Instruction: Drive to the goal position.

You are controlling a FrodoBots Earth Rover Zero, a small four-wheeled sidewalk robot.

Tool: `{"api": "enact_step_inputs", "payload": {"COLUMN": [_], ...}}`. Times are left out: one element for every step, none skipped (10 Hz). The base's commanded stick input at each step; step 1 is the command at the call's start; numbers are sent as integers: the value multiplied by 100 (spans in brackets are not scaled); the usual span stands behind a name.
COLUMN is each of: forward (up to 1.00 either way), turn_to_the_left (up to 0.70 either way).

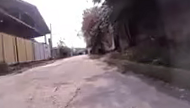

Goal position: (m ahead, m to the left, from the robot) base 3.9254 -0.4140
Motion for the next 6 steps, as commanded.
{"api": "enact_step_inputs", "payload": {"forward": [85, 85, 85, 85, 85, 85], "turn_to_the_left": [0, 0, 0, 0, 0, 0]}}
